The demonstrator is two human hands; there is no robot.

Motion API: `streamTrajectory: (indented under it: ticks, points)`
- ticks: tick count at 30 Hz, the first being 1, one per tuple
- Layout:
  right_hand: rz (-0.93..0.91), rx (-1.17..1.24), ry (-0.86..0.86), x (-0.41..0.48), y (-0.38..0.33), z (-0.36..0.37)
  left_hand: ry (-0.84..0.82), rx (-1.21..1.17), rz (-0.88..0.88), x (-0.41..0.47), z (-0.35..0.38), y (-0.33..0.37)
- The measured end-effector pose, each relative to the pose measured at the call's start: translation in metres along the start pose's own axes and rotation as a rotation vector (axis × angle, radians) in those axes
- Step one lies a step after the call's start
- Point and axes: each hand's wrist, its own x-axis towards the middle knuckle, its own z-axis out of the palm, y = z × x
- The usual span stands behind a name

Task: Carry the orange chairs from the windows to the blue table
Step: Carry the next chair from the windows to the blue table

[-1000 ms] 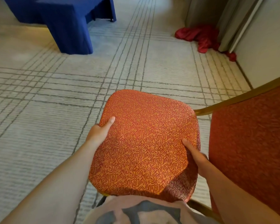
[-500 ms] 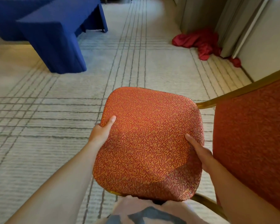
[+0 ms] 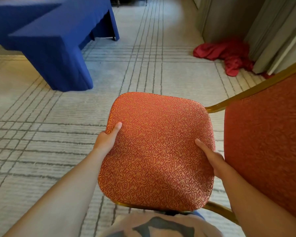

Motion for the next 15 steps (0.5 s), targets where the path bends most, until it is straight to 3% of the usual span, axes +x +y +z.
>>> streamTrajectory:
  ticks: [4,15]
  points:
    - [0.01,-0.04,-0.028,0.065,-0.079,0.009,0.014,-0.006,-0.029,0.066,0.023,0.056]
    - [0.112,-0.039,-0.028,0.228,-0.208,0.083,0.02,0.016,-0.108,0.254,0.053,0.152]
